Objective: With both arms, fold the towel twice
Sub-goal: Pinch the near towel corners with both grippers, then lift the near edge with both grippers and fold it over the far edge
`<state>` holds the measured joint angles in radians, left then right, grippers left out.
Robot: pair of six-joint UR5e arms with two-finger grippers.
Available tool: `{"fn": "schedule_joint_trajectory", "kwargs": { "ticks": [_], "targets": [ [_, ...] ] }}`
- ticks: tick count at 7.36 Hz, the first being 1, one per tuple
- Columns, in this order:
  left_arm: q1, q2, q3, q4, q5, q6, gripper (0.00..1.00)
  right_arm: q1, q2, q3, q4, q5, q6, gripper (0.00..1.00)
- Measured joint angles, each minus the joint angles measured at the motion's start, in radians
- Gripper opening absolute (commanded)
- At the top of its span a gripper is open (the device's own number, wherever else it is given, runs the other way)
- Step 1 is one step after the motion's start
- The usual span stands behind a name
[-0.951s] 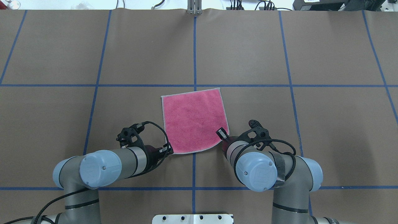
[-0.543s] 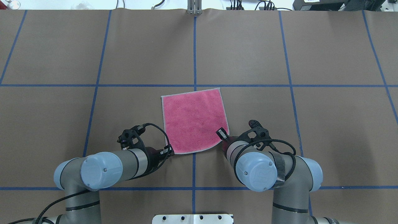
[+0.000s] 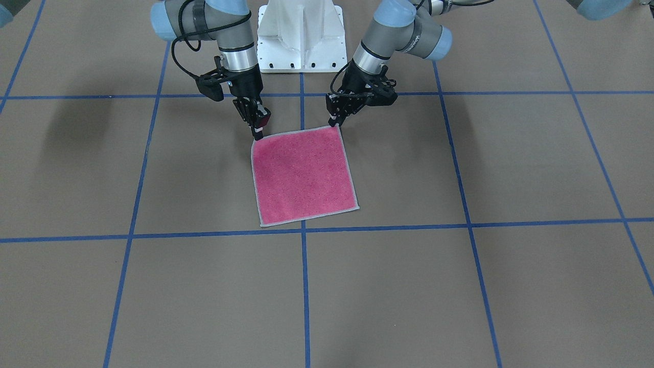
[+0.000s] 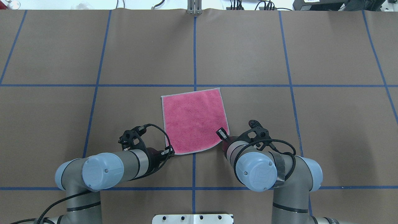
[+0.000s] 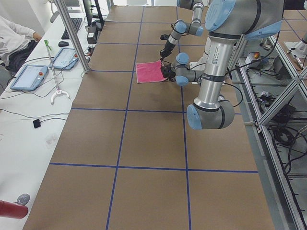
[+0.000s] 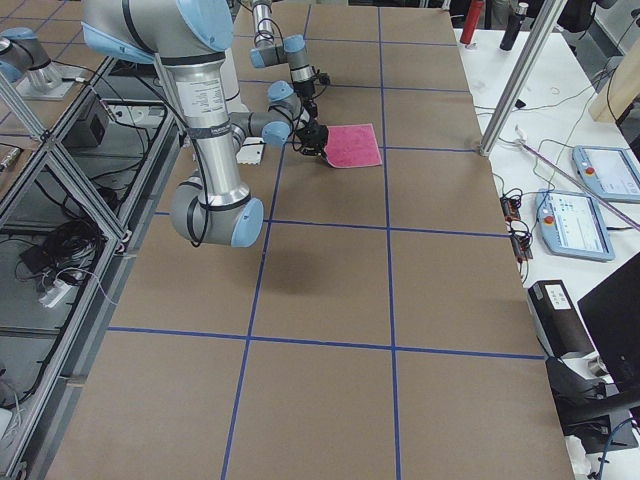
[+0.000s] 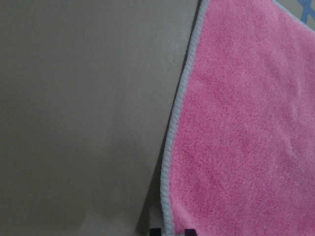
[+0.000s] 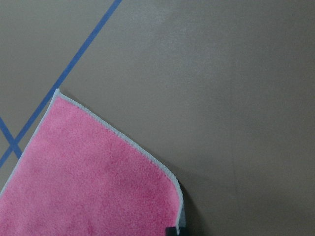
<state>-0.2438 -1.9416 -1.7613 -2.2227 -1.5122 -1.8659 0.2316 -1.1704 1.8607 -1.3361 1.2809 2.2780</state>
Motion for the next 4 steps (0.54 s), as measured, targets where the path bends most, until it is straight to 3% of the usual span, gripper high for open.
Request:
{"fn": "schedule_joint_trajectory", "kwargs": {
  "ticks": [4],
  "targets": [
    [-0.015,0.006,-0.014,0.000,-0.004,0.012,0.00,0.002,-0.001,0.022,-0.001,0.001,-0.004,0.00]
  ]
}}
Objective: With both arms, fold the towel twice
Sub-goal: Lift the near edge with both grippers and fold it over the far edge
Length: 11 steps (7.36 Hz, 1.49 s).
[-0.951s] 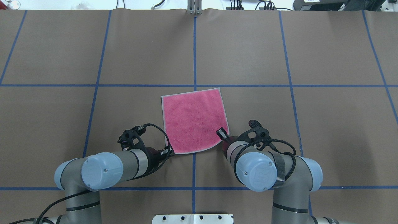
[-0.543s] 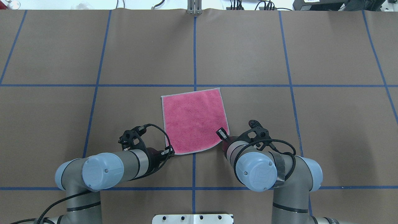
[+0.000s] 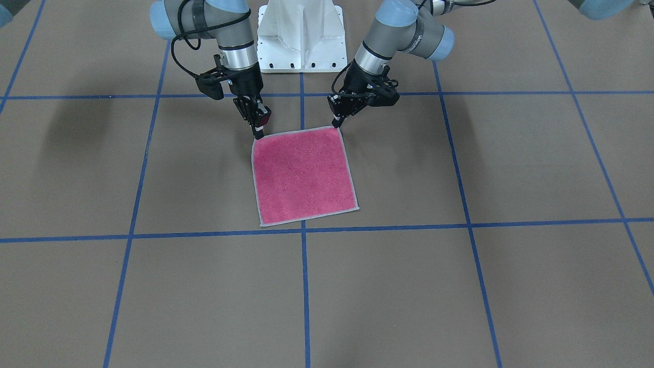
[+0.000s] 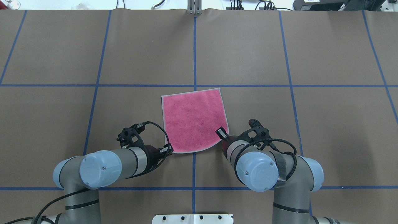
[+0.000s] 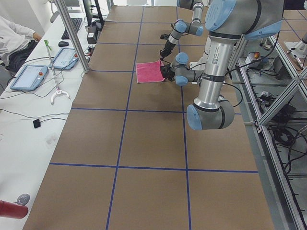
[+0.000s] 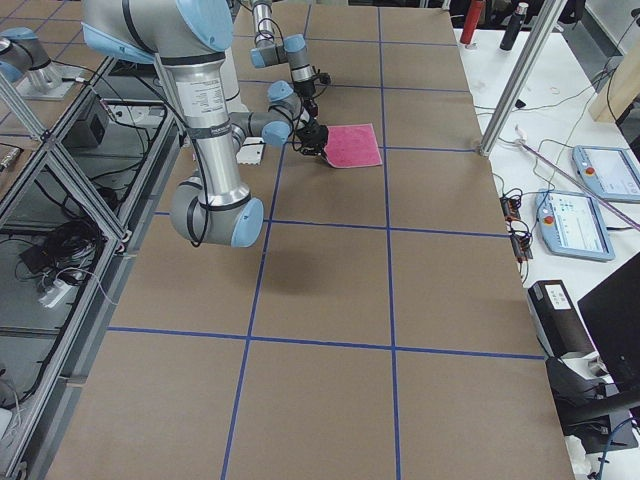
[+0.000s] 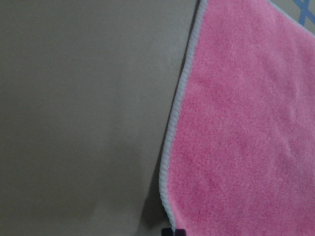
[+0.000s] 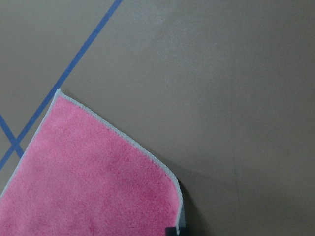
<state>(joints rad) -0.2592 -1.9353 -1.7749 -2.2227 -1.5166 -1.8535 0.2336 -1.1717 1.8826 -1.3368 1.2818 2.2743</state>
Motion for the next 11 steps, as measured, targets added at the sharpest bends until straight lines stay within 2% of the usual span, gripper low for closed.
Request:
{"fn": "schedule_joint_trajectory", "kwargs": {
  "ticks": [4,6,8,11],
  "targets": [
    [-0.044,0.018,-0.089,0.005,-0.078,0.043,0.00,-0.041,-0.016,0.110,-0.024,0.000,-0.003,0.00],
    [-0.084,0.017,-0.115,0.008,-0.114,0.045,0.00,-0.052,-0.015,0.169,-0.084,-0.001,-0.006,0.00],
    [-0.119,0.010,-0.115,0.023,-0.120,0.045,0.00,-0.024,-0.011,0.163,-0.105,0.000,-0.012,0.00],
    [-0.160,-0.027,-0.077,0.061,-0.116,0.045,0.00,0.043,-0.001,0.084,-0.097,0.002,-0.029,0.00]
  ]
}}
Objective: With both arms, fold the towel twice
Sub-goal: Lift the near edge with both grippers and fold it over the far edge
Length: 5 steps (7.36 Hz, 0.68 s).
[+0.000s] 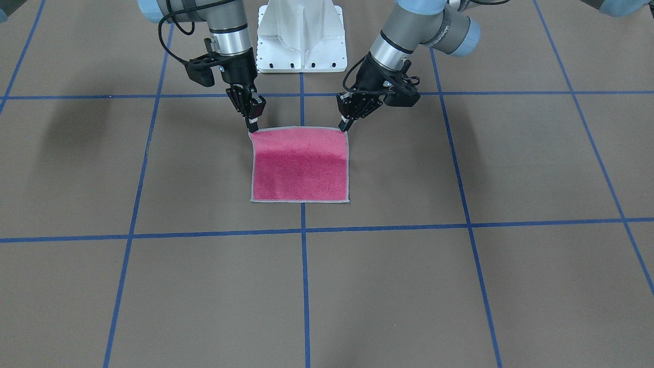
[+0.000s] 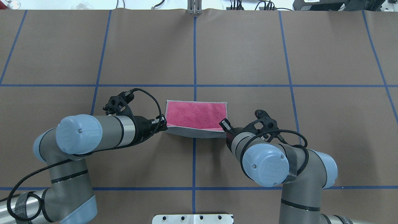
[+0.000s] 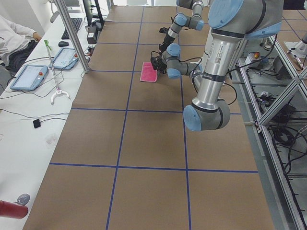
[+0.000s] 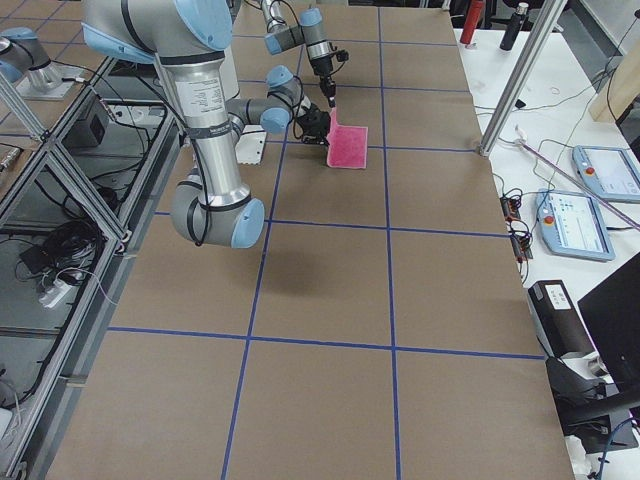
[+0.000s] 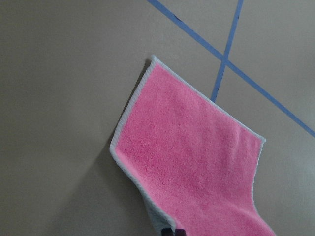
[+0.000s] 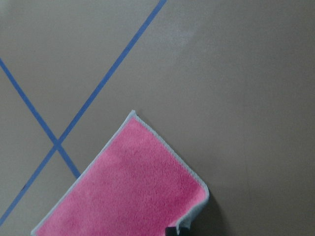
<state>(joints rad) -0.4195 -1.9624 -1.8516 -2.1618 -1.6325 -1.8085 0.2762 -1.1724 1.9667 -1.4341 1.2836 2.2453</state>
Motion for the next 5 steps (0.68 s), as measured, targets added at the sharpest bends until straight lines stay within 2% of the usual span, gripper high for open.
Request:
{"fn": "schedule_joint_trajectory", "kwargs": {
  "ticks": [2,5],
  "targets": [
    [-0.025,-0.058,0.067,0.002,0.000,0.000,0.00,0.027,0.020,-0.026,0.001,0.000,-0.012,0.00],
    [-0.055,-0.093,0.120,0.004,0.000,0.001,0.00,0.078,0.065,-0.081,0.000,0.003,-0.039,0.00]
  ]
}}
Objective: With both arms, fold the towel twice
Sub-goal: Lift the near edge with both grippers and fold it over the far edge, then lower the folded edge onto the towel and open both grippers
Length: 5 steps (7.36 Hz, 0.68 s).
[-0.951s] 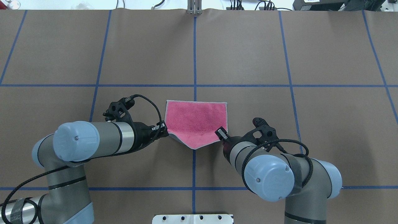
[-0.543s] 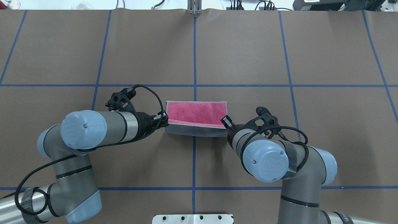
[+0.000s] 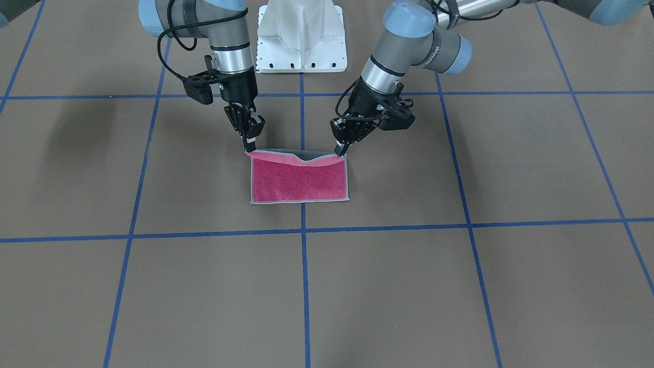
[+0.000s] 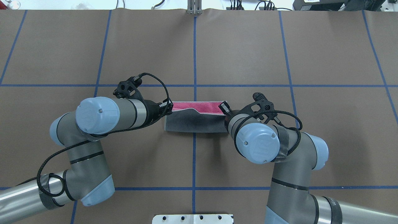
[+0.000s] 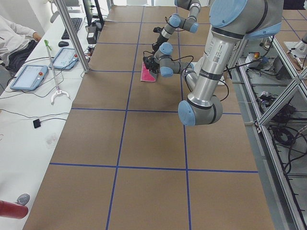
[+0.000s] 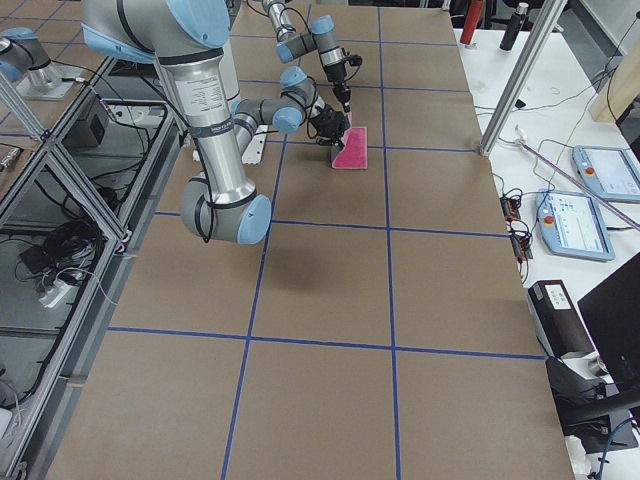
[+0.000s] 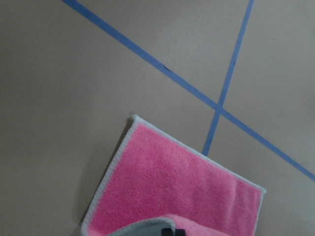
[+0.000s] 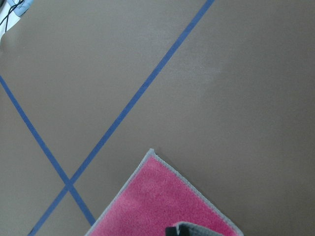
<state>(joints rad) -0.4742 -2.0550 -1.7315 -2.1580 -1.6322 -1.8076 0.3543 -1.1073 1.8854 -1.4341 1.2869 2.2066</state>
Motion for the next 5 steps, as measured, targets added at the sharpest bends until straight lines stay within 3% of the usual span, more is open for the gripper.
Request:
{"fn": "schedule_joint_trajectory", "kwargs": {
  "ticks": [5],
  "targets": [
    [-0.019,-0.064,0.111,-0.002,0.004,0.005,0.00,0.065,0.070,-0.105,0.017,0.007,-0.040,0.00]
  ]
}}
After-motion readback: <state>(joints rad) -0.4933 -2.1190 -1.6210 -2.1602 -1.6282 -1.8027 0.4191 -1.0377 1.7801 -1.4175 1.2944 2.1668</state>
